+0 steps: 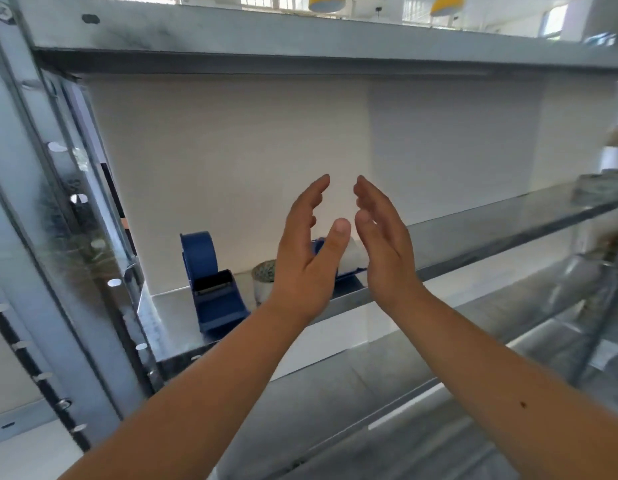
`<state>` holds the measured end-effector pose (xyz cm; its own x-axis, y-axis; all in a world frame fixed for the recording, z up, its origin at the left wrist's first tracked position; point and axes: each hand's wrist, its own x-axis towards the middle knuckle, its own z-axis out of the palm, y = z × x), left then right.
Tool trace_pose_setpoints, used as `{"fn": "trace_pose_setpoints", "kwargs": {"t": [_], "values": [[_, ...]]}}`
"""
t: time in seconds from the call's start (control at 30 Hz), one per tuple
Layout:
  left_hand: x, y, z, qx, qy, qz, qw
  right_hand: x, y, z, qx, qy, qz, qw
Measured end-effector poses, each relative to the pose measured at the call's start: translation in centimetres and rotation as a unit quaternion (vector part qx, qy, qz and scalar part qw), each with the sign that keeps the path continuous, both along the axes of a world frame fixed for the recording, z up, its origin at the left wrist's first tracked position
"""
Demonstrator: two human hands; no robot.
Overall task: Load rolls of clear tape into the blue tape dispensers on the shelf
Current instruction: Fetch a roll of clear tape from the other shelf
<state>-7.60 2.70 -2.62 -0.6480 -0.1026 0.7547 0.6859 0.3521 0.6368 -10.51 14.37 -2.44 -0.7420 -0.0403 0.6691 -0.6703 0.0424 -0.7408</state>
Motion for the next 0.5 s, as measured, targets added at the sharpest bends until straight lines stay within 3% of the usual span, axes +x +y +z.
{"fn": "trace_pose_setpoints", "kwargs": {"t": [0.5], "values": [[-0.7, 21.3, -2.6, -0.037, -0.054, -0.254, 0.965, 7.9, 23.5, -3.4, -0.062, -0.035, -0.258, 0.963]]}}
